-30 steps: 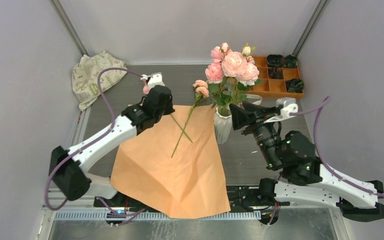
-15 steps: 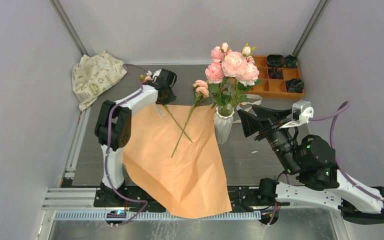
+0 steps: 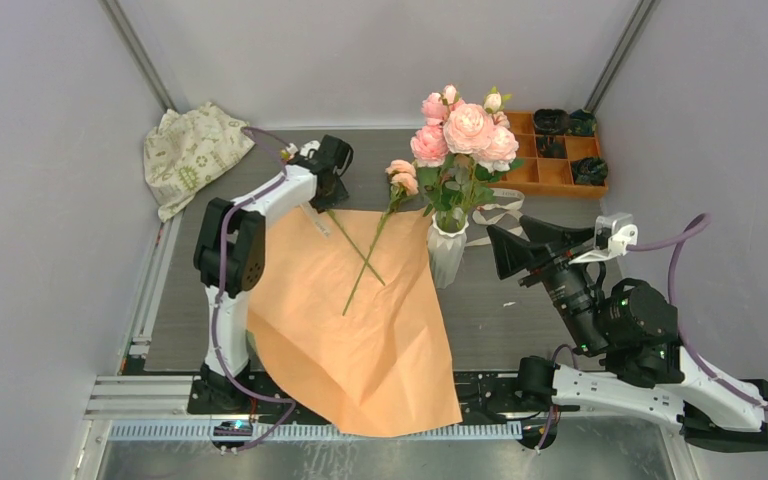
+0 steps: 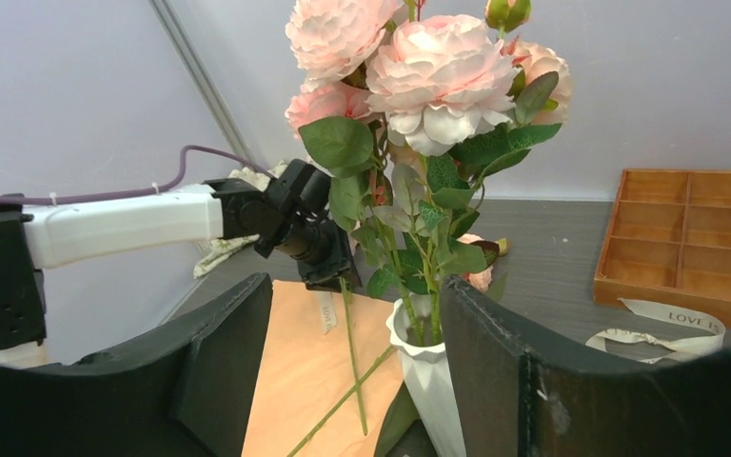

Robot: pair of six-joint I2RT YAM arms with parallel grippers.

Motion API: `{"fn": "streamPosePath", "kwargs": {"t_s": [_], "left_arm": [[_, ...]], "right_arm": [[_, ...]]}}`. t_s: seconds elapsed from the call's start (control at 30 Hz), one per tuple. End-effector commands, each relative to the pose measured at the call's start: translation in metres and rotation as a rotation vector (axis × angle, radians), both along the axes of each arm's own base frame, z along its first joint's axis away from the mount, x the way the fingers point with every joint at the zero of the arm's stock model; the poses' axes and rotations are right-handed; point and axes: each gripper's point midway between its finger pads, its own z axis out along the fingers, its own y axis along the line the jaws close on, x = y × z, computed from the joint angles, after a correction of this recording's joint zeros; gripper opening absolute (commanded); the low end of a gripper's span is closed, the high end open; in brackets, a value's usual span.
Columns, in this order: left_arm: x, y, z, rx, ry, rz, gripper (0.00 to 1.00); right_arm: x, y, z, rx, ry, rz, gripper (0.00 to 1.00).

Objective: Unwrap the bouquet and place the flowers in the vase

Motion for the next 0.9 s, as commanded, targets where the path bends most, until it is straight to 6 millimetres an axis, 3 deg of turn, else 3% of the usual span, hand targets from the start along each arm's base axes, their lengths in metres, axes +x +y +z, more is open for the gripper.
{"fn": "streamPosePath", "kwargs": {"t_s": [0.0, 0.27, 0.57, 0.87], "left_arm": [[0.006, 0.033, 0.04, 0.006, -0.074, 0.115, 0.41], [0.017, 0.051, 0.024, 0.015, -0.045, 0.157, 0.4], [0.045, 0.044, 0.014, 0.006, -0.052, 0.138, 0.39], [0.051, 0.043, -0.004, 0.017, -0.009, 0.133, 0.39]], "right_arm": [[0.001, -0.001, 0.001, 0.006, 0.002, -0.014, 0.71], [0.002, -0.006, -0.004, 0.016, 0.019, -0.028, 0.73], [0.002, -0.003, -0.006, 0.008, 0.026, -0.025, 0.73], [0.002, -0.004, -0.009, 0.007, 0.03, -0.029, 0.74]]}}
